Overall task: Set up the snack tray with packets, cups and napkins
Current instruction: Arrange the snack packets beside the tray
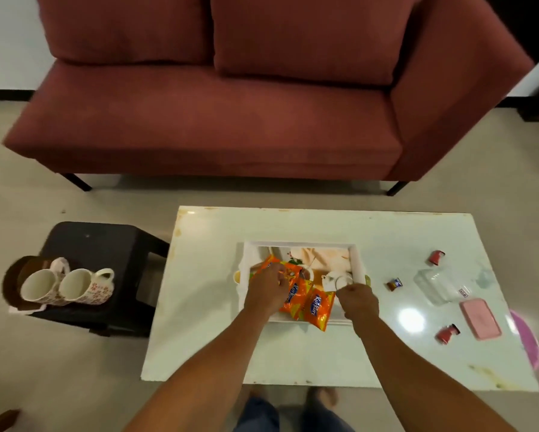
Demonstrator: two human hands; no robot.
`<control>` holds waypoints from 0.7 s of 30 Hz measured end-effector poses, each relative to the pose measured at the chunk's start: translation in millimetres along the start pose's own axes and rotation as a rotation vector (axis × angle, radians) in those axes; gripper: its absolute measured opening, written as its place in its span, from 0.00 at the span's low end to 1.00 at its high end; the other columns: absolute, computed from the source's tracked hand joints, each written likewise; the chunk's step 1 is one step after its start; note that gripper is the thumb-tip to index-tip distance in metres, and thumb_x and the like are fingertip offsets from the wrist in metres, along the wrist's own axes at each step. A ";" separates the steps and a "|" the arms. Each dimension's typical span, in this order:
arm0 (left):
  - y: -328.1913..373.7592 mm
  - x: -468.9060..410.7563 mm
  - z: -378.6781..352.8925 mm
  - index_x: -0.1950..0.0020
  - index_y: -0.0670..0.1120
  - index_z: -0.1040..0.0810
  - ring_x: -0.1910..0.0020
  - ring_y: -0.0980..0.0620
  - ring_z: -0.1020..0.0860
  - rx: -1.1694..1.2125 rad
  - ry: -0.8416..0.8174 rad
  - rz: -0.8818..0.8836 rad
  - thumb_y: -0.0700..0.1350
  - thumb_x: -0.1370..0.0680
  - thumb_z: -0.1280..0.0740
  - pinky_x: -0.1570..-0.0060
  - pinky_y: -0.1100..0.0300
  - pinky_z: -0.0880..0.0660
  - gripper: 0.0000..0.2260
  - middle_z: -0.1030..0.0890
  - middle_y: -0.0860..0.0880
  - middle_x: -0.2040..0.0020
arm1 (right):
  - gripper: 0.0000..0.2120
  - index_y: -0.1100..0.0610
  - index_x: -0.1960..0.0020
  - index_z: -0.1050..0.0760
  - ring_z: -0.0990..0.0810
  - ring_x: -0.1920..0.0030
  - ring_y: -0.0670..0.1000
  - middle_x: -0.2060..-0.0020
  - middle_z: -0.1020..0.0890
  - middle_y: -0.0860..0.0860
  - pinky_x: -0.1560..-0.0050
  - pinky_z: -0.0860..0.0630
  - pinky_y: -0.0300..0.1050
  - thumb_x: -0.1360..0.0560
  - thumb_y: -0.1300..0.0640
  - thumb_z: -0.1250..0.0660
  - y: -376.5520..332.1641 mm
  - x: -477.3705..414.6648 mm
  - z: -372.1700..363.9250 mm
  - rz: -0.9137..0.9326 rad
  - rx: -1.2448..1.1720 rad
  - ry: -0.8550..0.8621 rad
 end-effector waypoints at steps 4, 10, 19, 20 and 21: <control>-3.0 0.0 -58.3 0.35 0.51 0.22 0.44 0.49 0.19 0.061 -0.156 -0.100 0.46 0.19 0.37 0.45 0.54 0.22 0.13 0.16 0.50 0.43 | 0.22 0.62 0.38 0.24 0.20 0.50 0.57 0.53 0.20 0.54 0.46 0.20 0.54 0.27 0.53 0.25 48.1 -20.8 -32.5 -0.112 0.008 -0.116; -22.7 10.4 -135.0 0.39 0.53 0.20 0.44 0.51 0.18 0.165 -0.017 0.038 0.44 0.19 0.35 0.50 0.63 0.25 0.10 0.16 0.52 0.44 | 0.25 0.59 0.42 0.23 0.16 0.48 0.59 0.50 0.16 0.57 0.46 0.18 0.56 0.33 0.47 0.25 69.6 -48.9 -77.6 -0.115 0.009 -0.153; -25.7 -2.9 -158.3 0.26 0.46 0.28 0.30 0.45 0.26 0.171 0.255 0.098 0.42 0.19 0.33 0.36 0.49 0.23 0.21 0.25 0.46 0.29 | 0.11 0.55 0.47 0.19 0.15 0.51 0.54 0.52 0.14 0.54 0.44 0.18 0.57 0.29 0.55 0.25 58.0 -83.2 -72.3 0.028 -0.128 -0.239; -20.5 -8.1 -159.3 0.24 0.45 0.31 0.28 0.45 0.29 0.168 0.255 0.097 0.42 0.19 0.34 0.34 0.48 0.24 0.23 0.28 0.45 0.27 | 0.10 0.53 0.49 0.21 0.16 0.50 0.54 0.52 0.14 0.54 0.44 0.18 0.57 0.29 0.55 0.25 52.7 -89.4 -63.7 0.037 -0.155 -0.225; -14.3 -14.7 -160.8 0.22 0.45 0.33 0.26 0.44 0.32 0.179 0.243 0.105 0.42 0.18 0.35 0.32 0.48 0.26 0.24 0.30 0.44 0.25 | 0.09 0.51 0.51 0.22 0.16 0.50 0.54 0.52 0.15 0.53 0.45 0.18 0.58 0.29 0.55 0.25 47.4 -96.0 -54.0 0.056 -0.167 -0.202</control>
Point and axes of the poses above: each hand's wrist, its own x-axis away from the middle knuckle, its own z-axis out of the back of the hand, y = z × x, the point moved 2 cm from there along -x, towards the middle knuckle
